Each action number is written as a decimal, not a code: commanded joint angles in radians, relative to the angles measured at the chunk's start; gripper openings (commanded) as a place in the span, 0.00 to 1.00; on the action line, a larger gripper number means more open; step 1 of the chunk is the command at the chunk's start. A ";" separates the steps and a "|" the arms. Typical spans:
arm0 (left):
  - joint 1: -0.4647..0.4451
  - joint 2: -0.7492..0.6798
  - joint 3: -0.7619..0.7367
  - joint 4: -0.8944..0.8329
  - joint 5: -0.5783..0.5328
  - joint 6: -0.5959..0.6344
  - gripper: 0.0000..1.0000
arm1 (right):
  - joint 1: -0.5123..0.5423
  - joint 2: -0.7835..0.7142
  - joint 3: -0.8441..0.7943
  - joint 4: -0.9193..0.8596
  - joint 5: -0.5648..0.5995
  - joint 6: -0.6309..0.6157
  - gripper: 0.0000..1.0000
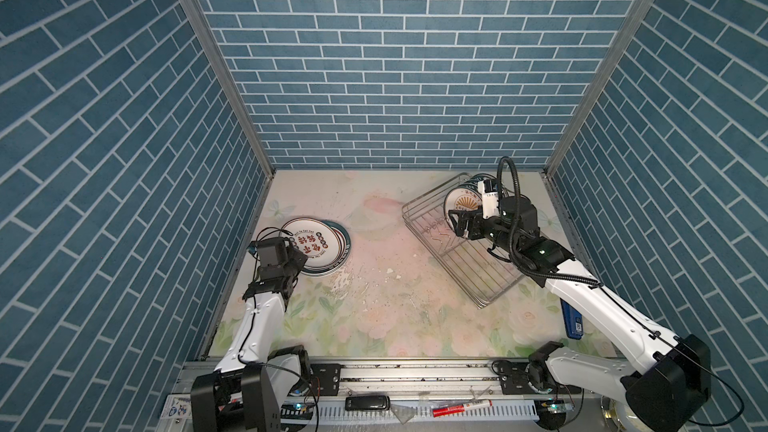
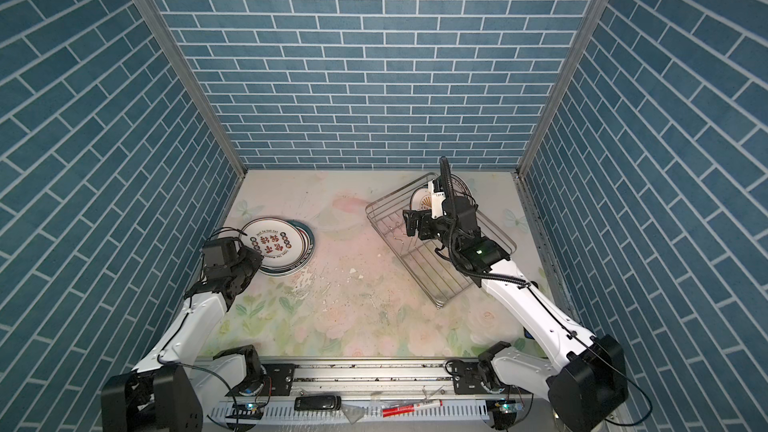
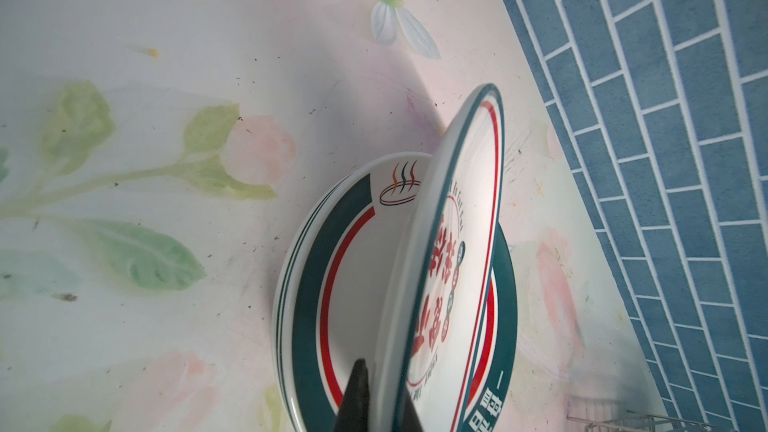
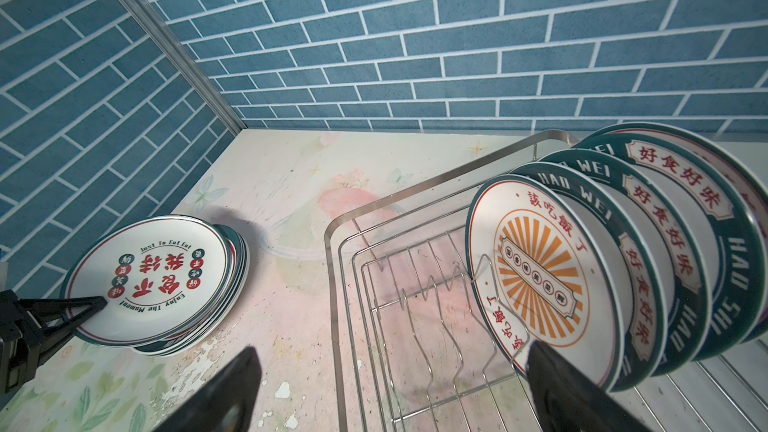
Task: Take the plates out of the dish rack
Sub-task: 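Lower the plate flat onto the stacked plates with the left gripper, then open the left gripper and raise it off the stack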
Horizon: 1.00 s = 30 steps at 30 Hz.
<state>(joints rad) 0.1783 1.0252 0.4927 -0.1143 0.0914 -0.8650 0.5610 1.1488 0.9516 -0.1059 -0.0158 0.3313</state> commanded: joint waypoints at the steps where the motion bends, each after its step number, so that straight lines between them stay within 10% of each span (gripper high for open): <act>1: 0.001 0.024 -0.022 -0.043 0.005 0.029 0.11 | 0.004 0.020 -0.020 0.013 -0.014 -0.038 0.99; 30: 0.000 0.054 0.046 -0.130 -0.043 0.087 0.44 | 0.004 0.031 -0.018 0.007 -0.016 -0.041 0.99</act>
<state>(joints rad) 0.1783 1.1015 0.5095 -0.2001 0.0780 -0.8017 0.5610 1.1690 0.9516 -0.1043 -0.0219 0.3309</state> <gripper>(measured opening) 0.437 0.991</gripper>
